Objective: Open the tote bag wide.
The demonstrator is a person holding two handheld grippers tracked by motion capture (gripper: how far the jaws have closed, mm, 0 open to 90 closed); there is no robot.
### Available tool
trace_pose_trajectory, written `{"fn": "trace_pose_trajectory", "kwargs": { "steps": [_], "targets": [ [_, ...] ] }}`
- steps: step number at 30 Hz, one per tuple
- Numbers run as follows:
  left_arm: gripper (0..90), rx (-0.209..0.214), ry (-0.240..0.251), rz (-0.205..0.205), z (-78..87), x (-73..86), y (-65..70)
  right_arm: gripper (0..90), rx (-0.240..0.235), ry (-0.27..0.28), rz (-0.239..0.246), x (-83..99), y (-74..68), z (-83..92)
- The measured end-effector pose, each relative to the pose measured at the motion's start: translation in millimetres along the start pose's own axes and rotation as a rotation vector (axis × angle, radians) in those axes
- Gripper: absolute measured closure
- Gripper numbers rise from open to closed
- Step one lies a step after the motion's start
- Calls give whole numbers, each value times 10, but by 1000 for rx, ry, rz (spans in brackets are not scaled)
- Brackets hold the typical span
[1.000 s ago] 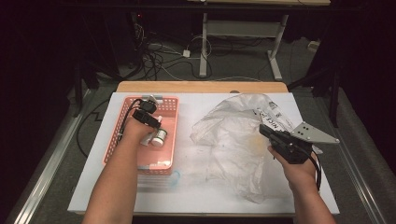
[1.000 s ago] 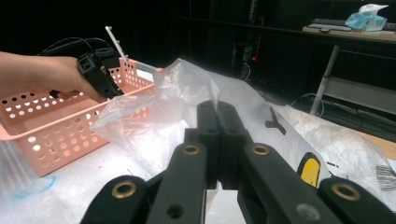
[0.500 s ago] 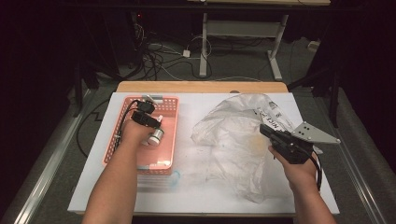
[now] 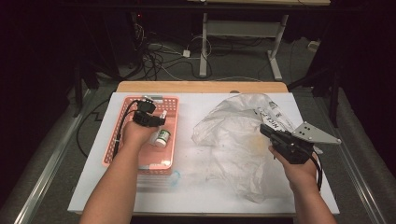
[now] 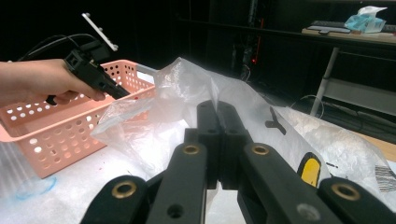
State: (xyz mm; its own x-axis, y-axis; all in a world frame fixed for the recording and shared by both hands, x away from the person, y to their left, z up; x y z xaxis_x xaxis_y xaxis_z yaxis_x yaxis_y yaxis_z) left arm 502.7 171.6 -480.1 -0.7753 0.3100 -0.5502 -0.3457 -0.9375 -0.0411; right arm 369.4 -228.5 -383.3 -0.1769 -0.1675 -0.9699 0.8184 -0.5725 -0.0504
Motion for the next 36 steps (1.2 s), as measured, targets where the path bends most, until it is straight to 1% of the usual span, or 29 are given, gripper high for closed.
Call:
{"fn": "trace_pose_trajectory", "kwargs": {
  "steps": [3, 5, 7, 13, 19, 25, 27, 31, 34, 36],
  "targets": [
    [672, 2, 41, 3, 84, 11, 1, 900, -1, 1, -3, 0, -6, 3],
    [672, 13, 85, 21, 151, 18, -4, 900, -3, 0, 1, -1, -10, 2],
    [673, 17, 125, 26, 219, 30, -11, 900, -4, -1, 4, -1, -15, 0],
    [673, 16, 227, 26, 389, 74, -40, 900, -5, -1, 3, -1, -30, -12],
    [673, 25, 317, 28, 535, 109, -1, 900, -6, -5, 6, 4, -33, -16],
    [673, 33, 372, 29, 623, 150, 70, 900, -5, -4, 6, 6, -38, -24],
    [673, 34, 383, 24, 641, 164, 91, 900, -4, -4, 6, 6, -39, -25],
    [673, 36, 408, 28, 680, 200, 123, 900, -3, -3, 6, 6, -36, -21],
    [673, 31, 421, 21, 715, 232, 147, 900, -5, -7, 10, 9, -32, -16],
    [673, 40, 428, 27, 738, 253, 160, 900, -5, -7, 7, 11, -32, -14]
  ]
}}
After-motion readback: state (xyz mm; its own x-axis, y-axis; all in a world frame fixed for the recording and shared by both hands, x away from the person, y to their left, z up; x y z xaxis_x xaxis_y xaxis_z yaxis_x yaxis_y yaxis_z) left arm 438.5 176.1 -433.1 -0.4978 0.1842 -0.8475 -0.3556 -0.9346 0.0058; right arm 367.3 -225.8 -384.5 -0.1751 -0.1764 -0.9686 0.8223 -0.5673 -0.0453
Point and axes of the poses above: each handheld gripper's, and its own axes: z roughly backward along the jaws, x roughly out of its underside, y roughly to its right, the point moved 5 cm from there along -z, roughly forward along the jaws, and after that the axes turned 15 degrees about -x, right-handed, at the moved point
